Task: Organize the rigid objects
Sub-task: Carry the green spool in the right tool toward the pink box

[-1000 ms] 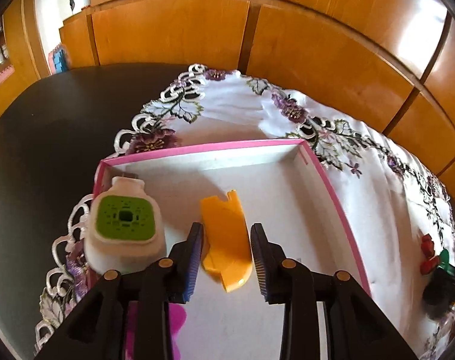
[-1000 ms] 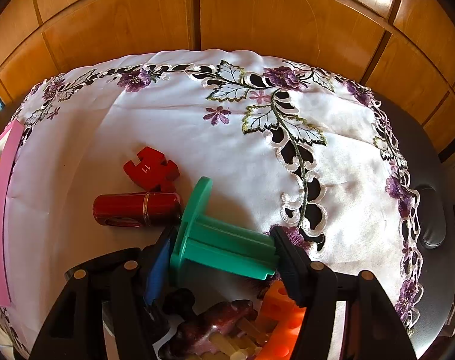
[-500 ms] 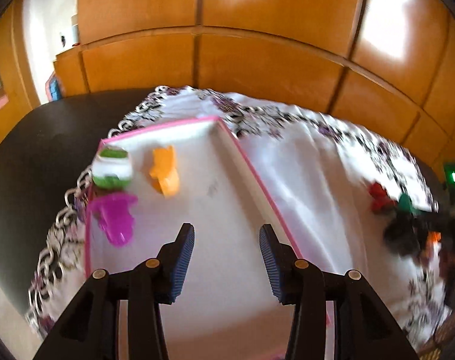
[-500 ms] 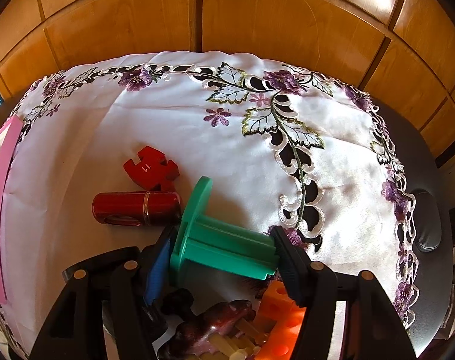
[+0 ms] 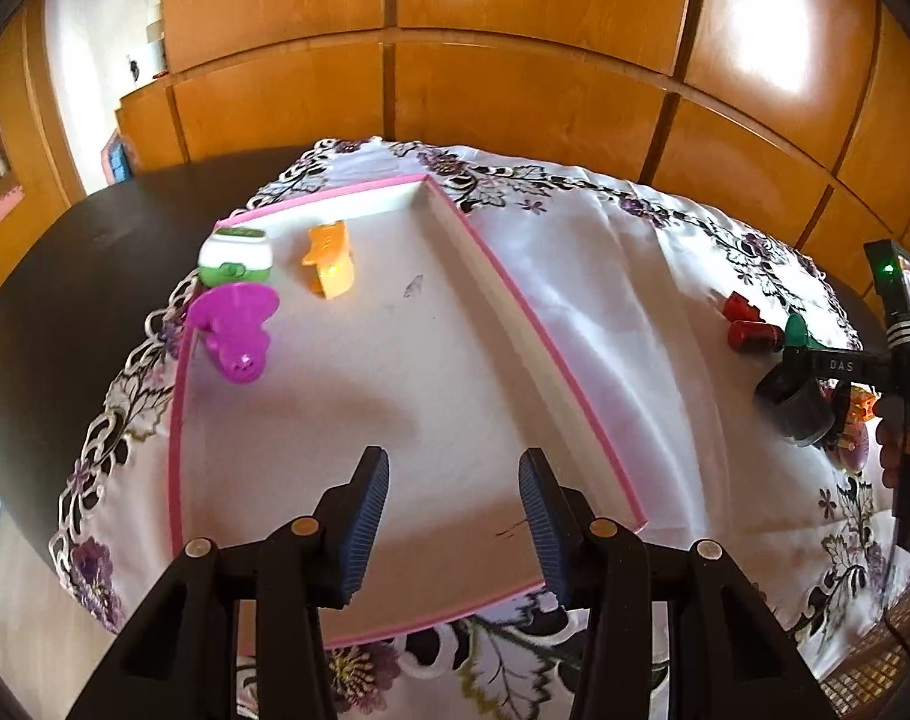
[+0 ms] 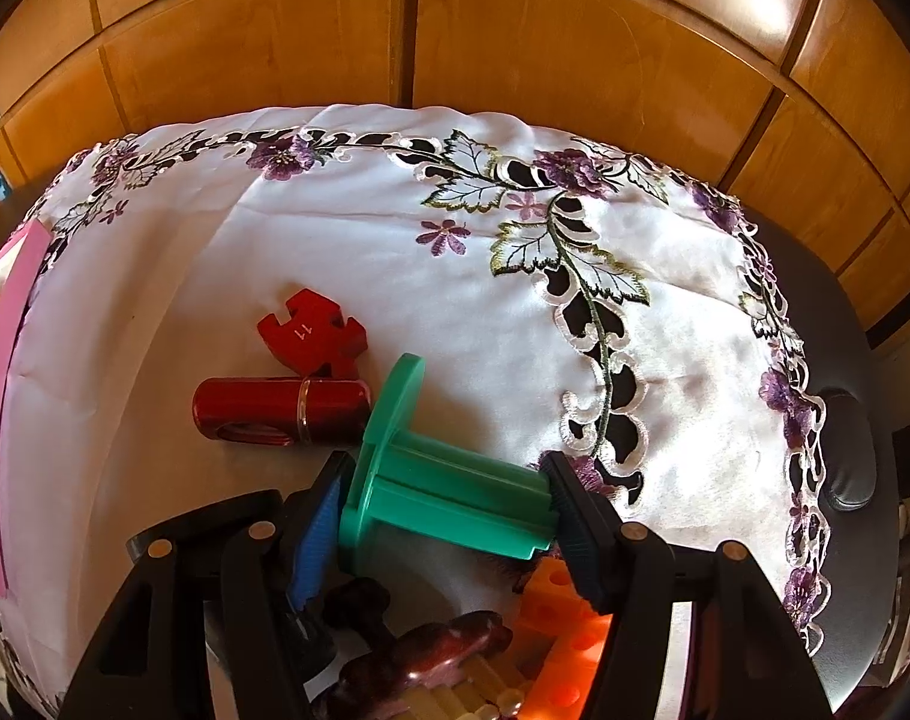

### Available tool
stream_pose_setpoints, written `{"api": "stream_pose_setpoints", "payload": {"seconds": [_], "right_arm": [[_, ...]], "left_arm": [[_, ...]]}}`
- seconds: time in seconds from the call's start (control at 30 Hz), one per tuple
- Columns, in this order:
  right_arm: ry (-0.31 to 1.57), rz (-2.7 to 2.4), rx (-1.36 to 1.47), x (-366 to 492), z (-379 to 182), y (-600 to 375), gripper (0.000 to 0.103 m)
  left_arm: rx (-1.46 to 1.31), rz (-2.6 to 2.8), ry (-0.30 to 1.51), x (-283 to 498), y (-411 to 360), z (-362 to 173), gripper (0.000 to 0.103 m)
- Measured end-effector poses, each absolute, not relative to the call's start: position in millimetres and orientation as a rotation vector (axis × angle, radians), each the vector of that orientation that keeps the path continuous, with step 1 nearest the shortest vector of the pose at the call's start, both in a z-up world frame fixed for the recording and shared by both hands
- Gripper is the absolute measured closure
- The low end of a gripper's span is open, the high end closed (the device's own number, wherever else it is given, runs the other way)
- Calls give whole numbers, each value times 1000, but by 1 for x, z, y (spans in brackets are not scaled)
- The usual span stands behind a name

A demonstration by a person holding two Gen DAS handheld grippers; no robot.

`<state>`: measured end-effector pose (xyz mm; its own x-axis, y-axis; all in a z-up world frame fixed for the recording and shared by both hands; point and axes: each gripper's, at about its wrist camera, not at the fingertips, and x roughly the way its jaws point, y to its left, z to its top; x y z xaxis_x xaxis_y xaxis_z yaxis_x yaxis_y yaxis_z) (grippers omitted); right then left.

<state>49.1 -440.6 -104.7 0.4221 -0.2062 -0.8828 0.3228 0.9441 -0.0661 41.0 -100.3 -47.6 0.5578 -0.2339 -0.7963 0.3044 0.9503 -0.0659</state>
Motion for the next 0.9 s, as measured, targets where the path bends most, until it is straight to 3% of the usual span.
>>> {"api": "stream_pose_setpoints", "payload": {"seconds": [0.63,0.9], "right_arm": [[1078,-408,128,43,-103,-449,39],[955,-384,142,38,-71,-435,39]], "left_arm": [[64,-266,911,36,-70,-47,57],[40,-238,897,39,-54,-44,57]]}}
